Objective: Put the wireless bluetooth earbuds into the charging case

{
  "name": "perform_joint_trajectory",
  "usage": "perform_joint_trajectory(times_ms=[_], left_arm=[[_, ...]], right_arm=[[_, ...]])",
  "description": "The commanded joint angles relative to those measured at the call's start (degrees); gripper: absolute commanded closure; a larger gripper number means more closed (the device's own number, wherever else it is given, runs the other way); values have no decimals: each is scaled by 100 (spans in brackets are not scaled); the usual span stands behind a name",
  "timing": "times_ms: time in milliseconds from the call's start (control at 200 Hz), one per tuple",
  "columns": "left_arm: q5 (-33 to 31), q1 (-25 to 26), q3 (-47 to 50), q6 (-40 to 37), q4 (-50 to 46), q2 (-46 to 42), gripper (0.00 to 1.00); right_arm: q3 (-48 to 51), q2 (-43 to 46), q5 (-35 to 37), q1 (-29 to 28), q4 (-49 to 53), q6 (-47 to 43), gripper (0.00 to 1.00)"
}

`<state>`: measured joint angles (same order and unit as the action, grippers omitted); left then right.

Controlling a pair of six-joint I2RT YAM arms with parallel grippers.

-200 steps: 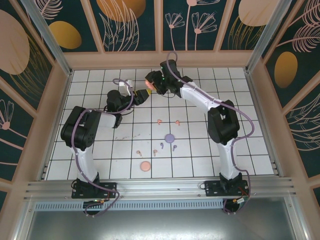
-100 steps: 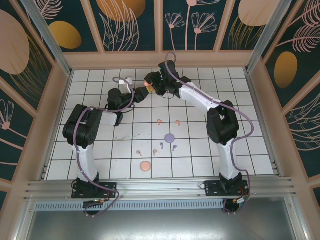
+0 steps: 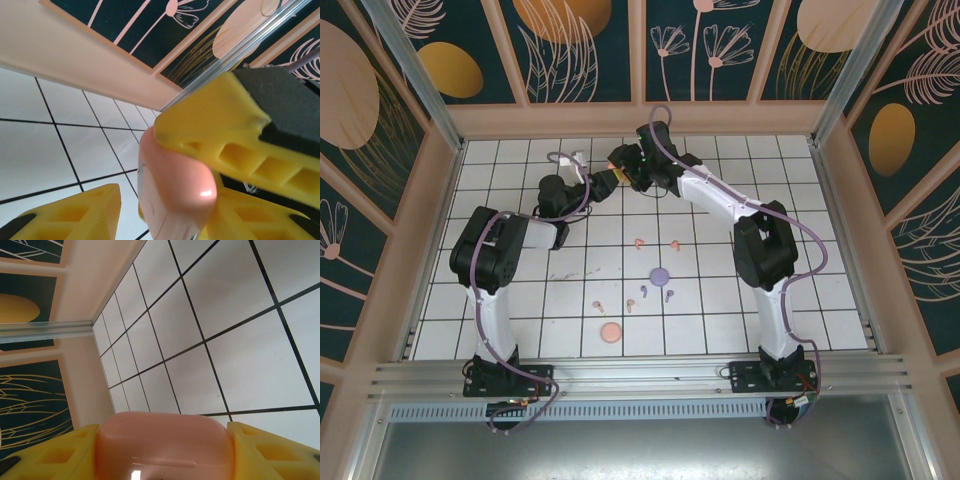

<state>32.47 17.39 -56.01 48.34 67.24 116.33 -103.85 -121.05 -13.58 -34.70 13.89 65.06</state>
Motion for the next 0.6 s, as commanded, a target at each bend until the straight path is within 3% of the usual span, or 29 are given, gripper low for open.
perform_joint_trajectory(times_ms=[0,305,596], left_arm=[[-76,34,-161,45,257,124,53],[-125,62,-180,60,264,169,61],[-116,76,-185,108,325,216,82]], right_arm=[[-56,-21,-57,-73,-53,-11,54],[54,29,-74,-97,-128,15,55],[142,116,-87,-114,-215,50,54]])
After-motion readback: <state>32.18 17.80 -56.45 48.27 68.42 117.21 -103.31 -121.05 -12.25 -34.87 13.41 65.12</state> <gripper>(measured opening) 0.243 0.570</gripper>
